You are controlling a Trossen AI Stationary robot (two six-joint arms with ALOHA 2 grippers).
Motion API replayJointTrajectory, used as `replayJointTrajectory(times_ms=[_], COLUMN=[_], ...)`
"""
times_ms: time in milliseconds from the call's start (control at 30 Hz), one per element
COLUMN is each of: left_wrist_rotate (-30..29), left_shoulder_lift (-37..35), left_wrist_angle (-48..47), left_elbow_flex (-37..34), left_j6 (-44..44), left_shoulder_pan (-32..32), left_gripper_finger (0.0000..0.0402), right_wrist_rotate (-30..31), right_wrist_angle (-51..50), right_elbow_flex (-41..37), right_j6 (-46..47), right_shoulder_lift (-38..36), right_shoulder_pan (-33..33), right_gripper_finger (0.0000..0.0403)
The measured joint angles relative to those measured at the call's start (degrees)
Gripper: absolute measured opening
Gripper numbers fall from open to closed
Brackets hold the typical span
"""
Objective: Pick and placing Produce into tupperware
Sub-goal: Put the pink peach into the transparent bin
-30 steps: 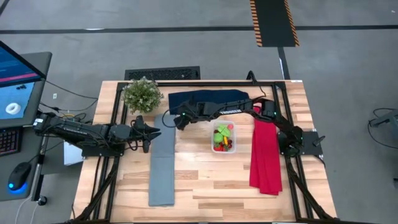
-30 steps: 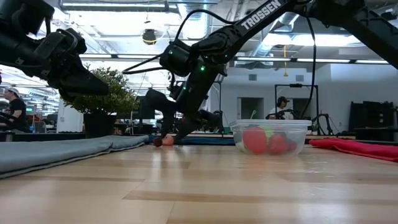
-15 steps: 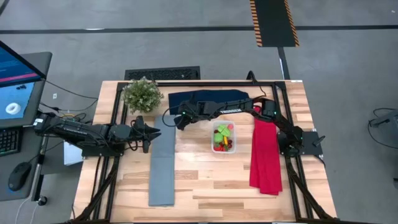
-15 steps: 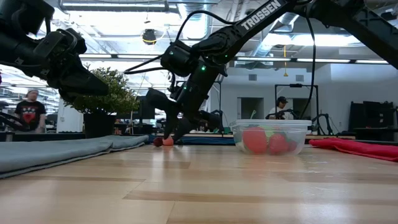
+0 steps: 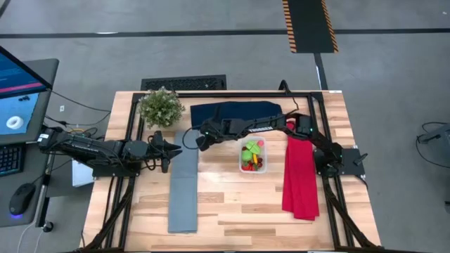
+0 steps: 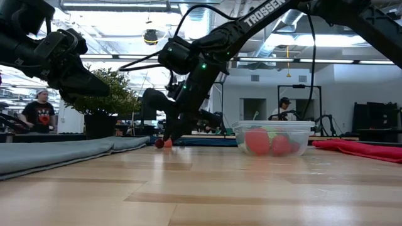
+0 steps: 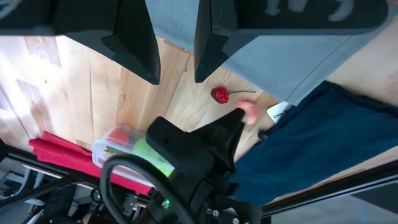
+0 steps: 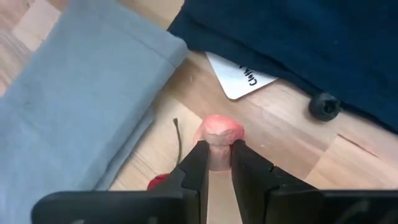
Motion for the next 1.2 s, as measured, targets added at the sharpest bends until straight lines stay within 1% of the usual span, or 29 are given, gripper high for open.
replayJointTrajectory(times_ms=[167,333,433,533,633,767,1000,1200], left_wrist_rotate=[0.0,0.0,0.0,-0.01,-0.02,-0.02,-0.13,-0.15], left_shoulder_lift=[0.0,0.0,-0.02,-0.01,0.0,0.0,0.0,-0.01], left_wrist_angle=[-0.13,-1.36,-1.52,-1.91,-2.71,-2.7,-2.63,-2.58], left_elbow_flex=[0.0,0.0,0.0,0.0,0.0,0.0,0.0,0.0], left_j6=[0.0,-0.02,-0.23,-0.83,-1.04,-1.19,-1.33,-1.33], left_shoulder_pan=[-0.02,-0.02,-0.02,-0.02,-0.02,-0.02,-0.02,-0.02], left_gripper_finger=[0.0087,0.0087,0.0087,0.0087,0.0087,0.0087,0.0087,0.0087], right_wrist_rotate=[1.68,6.4,7.46,9.45,13.68,16.23,15.52,17.29], right_wrist_angle=[-3.44,-9.26,-11.6,-17.4,-25.15,-33.75,-40.28,-47.87], right_elbow_flex=[-0.07,-0.04,-0.07,-0.02,-0.04,-0.02,-0.04,-0.04], right_j6=[-1.47,-2.06,-2.48,-1.6,1.4,6.07,11.56,18.28], right_shoulder_lift=[-1.36,-4.82,-7.2,-9.36,-10.51,-11.58,-11.56,-11.56], right_shoulder_pan=[0.54,1.33,2.47,3.75,5.31,7.58,11.36,13.14], right_gripper_finger=[0.0079,0.0079,0.0079,0.0079,0.0079,0.0079,0.0079,0.0079])
